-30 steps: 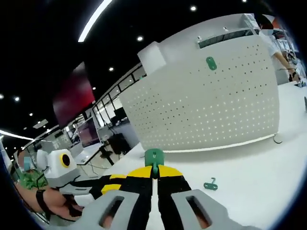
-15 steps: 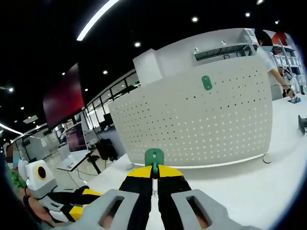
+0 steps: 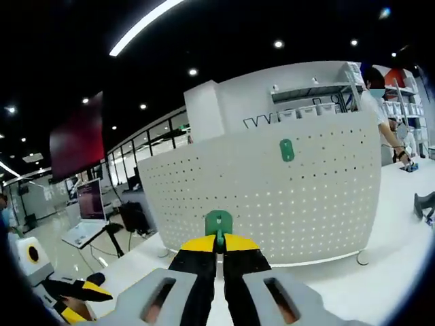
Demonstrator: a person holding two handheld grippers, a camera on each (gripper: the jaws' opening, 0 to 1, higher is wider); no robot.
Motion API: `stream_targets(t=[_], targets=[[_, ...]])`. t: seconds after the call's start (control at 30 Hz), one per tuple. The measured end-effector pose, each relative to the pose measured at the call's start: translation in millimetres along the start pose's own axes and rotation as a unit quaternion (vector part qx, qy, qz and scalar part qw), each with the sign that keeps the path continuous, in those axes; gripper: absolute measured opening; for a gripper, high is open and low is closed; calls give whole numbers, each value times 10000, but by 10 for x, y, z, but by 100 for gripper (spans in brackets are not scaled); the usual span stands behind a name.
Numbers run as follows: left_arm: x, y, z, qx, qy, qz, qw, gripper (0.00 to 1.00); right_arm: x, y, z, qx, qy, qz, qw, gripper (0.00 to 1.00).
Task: Insert the hook assembly into the mounting plate slot until the hook locks in place.
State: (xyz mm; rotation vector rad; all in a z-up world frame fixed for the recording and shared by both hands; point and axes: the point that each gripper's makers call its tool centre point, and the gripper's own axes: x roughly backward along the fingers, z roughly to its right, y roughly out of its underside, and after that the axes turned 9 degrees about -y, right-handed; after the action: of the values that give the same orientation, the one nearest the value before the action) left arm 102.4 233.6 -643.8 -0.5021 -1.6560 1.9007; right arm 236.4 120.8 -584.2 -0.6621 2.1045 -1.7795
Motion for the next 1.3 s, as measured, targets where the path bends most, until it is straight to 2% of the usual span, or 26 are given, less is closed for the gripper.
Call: stream_targets(t=[0.43, 0.5, 0.6, 0.7, 0.93, 1.3], targets=[[-27, -117, -15, -137, 84, 119, 9998, 47, -175, -268, 152, 257, 212, 130, 9994, 1], [-32, -115, -35, -87, 54, 103, 9999, 51, -202, -310, 165, 275, 227, 169, 9992, 1], [-38, -92, -43, -251, 84, 53, 9996, 51, -246, -363, 188, 322, 281, 205, 9989, 1], [-49, -110, -29, -155, 163, 113, 9997, 56, -296, -412, 212, 446, 346, 239, 9981, 1], [-55, -129, -29, -296, 180, 171, 9993, 61, -406, -537, 291, 576, 455, 329, 9968, 1], [-62, -41, -68, -200, 183, 27, 9996, 64, -545, -553, 393, 684, 572, 241, 9957, 1]])
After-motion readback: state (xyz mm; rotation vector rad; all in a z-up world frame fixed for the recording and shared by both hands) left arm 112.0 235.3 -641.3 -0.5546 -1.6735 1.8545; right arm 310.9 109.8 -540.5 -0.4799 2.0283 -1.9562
